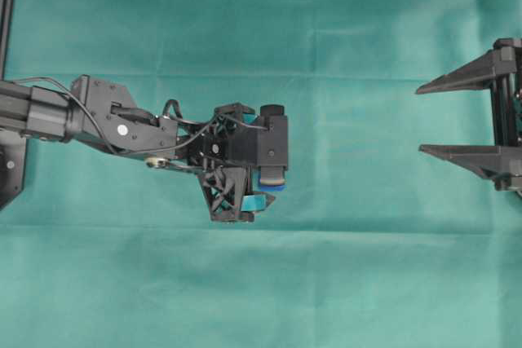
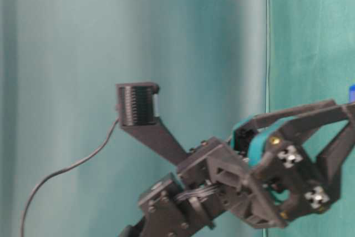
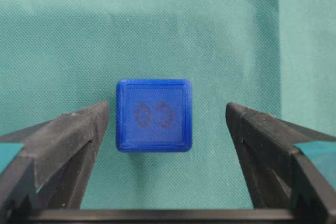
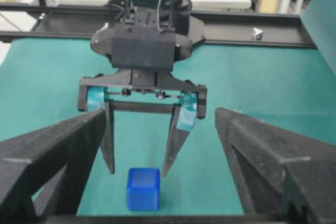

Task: Handover the blue block to the right arm after grasping it with the left arm, then place it in the designated position.
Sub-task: 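Close the left gripper on the blue cube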

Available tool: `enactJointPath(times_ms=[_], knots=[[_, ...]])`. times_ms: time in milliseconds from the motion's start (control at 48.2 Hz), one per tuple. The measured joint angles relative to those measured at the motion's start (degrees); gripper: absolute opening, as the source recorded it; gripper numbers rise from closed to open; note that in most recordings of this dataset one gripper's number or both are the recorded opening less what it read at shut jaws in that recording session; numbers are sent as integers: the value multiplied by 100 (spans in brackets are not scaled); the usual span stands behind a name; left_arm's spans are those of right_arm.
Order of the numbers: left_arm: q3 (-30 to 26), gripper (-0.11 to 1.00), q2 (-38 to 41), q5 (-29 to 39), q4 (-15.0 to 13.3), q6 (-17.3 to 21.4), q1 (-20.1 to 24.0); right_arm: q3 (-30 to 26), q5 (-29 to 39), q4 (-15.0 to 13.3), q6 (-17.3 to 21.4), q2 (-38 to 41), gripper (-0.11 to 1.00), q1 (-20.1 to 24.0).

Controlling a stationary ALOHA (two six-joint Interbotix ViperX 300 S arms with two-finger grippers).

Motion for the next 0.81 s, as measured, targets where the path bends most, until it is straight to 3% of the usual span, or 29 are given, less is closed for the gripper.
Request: enactJointPath(times_ms=[664,810], knots=[[0,99,404,-246,0,0,0,0,-9,0,0,53,93,0],[-9,90,404,-246,9,0,0,9,0,0,0,53,93,0]])
